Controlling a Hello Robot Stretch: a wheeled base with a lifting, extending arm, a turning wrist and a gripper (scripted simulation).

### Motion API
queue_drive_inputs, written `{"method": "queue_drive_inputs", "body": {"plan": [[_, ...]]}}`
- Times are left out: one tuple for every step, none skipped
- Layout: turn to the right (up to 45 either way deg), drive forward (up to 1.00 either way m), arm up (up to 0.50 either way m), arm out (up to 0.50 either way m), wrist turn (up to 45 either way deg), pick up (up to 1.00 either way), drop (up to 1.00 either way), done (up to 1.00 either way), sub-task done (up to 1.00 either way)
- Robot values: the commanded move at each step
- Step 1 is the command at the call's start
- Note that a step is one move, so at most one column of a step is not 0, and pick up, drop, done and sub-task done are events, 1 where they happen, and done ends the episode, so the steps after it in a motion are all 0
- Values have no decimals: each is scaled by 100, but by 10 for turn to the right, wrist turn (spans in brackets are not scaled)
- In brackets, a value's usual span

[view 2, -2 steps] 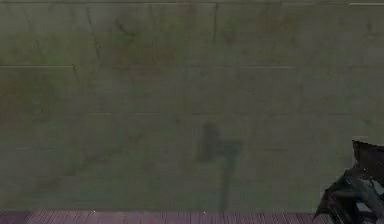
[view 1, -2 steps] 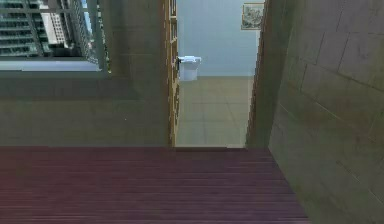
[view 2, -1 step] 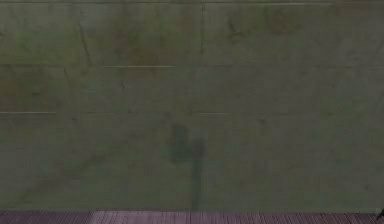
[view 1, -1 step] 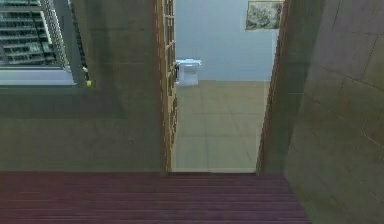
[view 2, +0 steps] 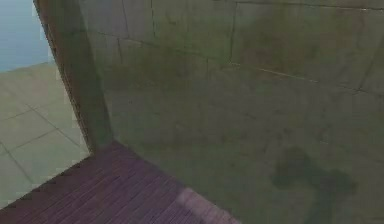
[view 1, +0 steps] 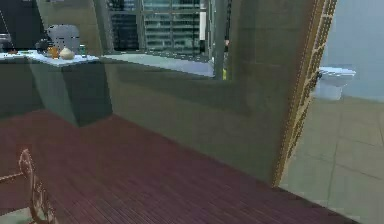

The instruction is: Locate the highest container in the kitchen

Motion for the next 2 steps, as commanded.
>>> {"method": "queue_drive_inputs", "body": {"plan": [[0, 95, 0, 0, 0, 0, 0, 0, 0], [-450, 0, 0, 0, 0, 0, 0, 0, 0]]}}
